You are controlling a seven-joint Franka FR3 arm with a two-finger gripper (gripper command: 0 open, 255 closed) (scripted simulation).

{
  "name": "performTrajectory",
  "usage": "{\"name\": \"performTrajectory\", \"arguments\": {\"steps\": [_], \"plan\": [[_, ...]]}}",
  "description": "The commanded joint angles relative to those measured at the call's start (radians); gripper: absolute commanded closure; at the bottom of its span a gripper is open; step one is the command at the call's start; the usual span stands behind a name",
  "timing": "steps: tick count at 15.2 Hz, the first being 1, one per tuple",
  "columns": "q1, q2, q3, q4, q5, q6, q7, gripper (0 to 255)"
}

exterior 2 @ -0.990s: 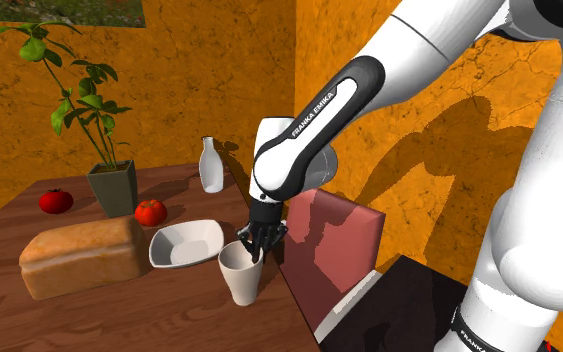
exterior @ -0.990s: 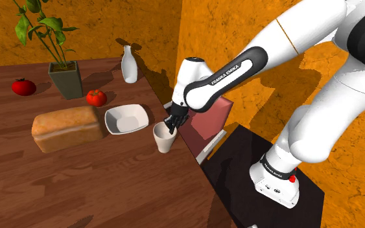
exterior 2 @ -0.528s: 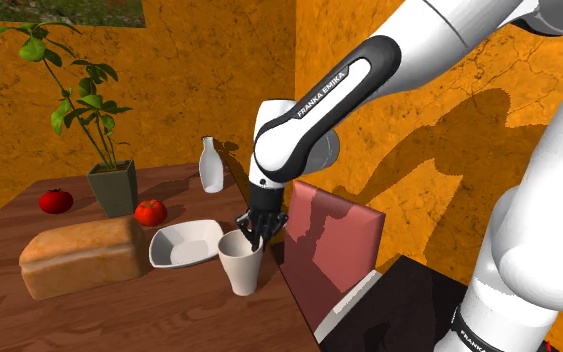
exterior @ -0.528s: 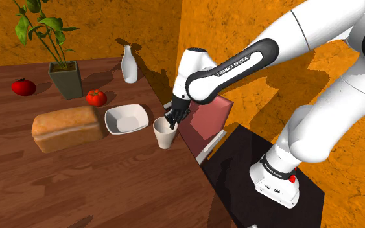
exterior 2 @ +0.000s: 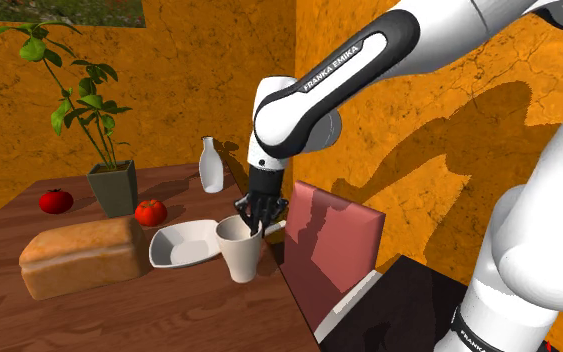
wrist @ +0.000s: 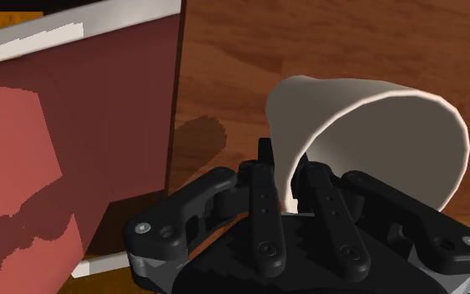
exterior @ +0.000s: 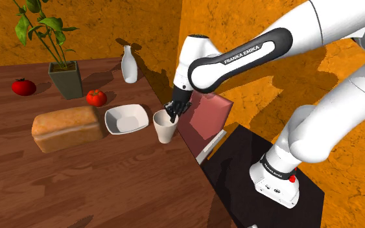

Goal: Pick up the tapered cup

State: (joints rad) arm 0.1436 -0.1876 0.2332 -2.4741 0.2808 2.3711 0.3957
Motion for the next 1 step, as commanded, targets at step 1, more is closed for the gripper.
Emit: {"name": "performTrajectory", "arguments": {"steps": [1], "plan": [[0.000,-0.005,0.000,0.003,0.000,-0.008,0.002,255]]}}
